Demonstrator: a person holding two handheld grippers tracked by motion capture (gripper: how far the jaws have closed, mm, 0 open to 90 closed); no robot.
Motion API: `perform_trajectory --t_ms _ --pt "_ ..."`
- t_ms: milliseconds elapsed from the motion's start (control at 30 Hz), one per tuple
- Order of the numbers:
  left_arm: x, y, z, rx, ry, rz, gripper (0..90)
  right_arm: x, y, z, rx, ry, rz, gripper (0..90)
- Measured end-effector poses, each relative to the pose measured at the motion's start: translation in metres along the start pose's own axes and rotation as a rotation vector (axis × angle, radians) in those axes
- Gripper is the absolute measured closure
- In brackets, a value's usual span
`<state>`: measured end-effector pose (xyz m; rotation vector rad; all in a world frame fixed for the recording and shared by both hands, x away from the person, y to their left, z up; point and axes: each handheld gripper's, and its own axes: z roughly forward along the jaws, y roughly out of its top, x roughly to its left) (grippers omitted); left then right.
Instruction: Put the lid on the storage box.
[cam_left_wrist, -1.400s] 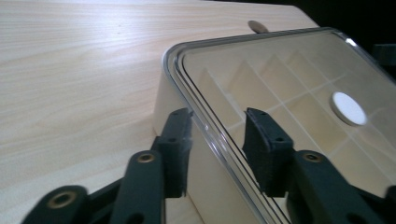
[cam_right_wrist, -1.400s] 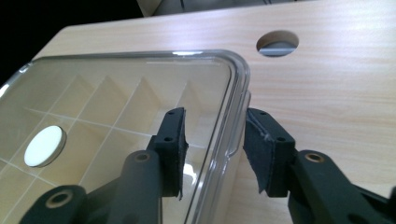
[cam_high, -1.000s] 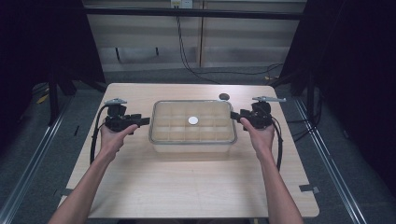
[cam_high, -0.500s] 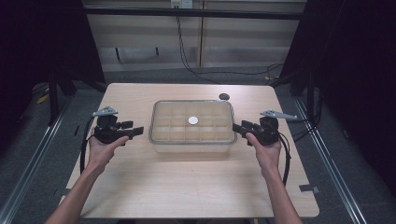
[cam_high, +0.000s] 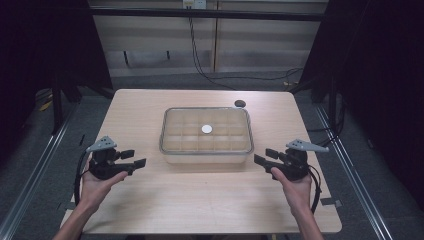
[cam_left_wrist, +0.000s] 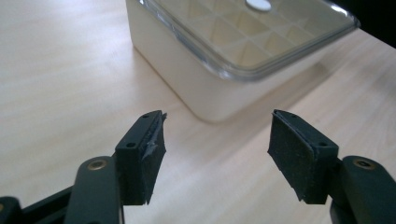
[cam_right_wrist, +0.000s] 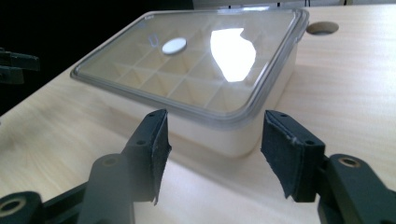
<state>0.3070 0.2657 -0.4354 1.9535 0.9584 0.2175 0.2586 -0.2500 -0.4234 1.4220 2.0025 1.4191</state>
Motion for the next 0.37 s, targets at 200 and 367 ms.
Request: perform_trajectory --t_ms 200,367 --pt "-0.011 -0.032 -0.003 0.034 -0.035 -0.038 36.6 0.001 -0.029 -0.013 0.002 -0.014 0.013 38.4" --pt "-0.027 -0.046 -0.003 0.070 -0.069 -0.023 33.9 0.001 -0.038 -0.017 -0.013 -0.021 0.018 35.9"
